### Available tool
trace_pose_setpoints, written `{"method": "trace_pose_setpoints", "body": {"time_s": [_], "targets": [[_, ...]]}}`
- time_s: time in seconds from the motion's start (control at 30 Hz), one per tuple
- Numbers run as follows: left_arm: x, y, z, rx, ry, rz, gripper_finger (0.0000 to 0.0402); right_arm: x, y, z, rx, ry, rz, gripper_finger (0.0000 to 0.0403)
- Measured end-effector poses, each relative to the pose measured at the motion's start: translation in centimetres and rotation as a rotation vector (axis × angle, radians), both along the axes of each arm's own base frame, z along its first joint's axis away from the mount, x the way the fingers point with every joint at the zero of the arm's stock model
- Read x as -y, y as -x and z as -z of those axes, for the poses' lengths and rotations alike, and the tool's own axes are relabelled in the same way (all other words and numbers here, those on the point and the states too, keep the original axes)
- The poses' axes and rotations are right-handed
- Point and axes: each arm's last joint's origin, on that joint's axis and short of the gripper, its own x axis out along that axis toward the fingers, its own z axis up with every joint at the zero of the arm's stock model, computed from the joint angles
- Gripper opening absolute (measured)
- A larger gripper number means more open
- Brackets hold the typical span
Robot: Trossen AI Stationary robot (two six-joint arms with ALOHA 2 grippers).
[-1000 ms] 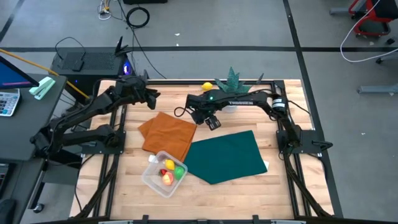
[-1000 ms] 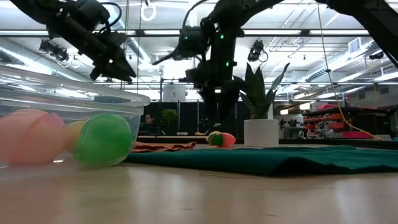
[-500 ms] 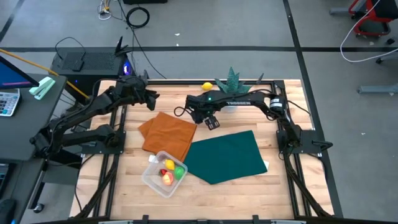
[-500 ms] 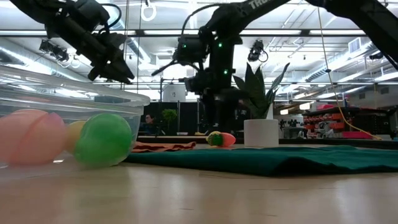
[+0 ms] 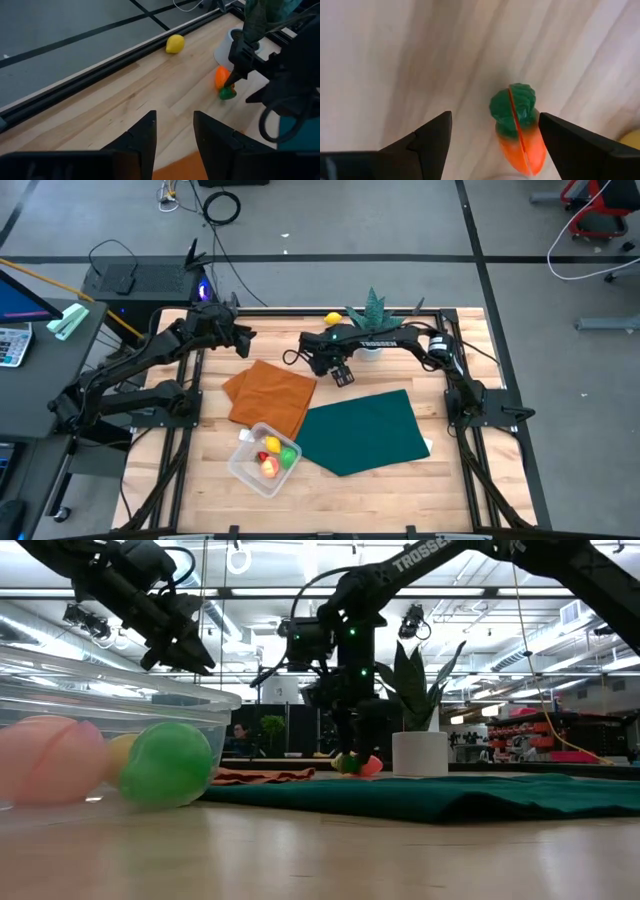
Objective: Pick and placing Produce into tupperware
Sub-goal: Put the carrot into the transparent container
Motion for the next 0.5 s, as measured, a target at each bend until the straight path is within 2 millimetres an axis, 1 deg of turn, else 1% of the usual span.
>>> {"method": "trace_pose_setpoints", "body": {"time_s": [0.2, 0.37, 0.5], "targets": [[0.0, 0.0, 0.0, 0.000, 0.000, -0.001, 0.0134, 0.9, 0.3, 0.0, -0.012, 0.024, 0.026, 0.0266], [0.0, 0.0, 0.0, 0.001, 0.000, 0.000, 0.0129, 1.3, 0.4, 0.0, -0.012, 0.029, 0.030, 0.0266], [0.0, 0.0, 0.0, 0.001, 0.000, -0.001, 0.0131, 1.9, 0.4, -0.1, 0.013, 0.036, 0.044, 0.0266]]}}
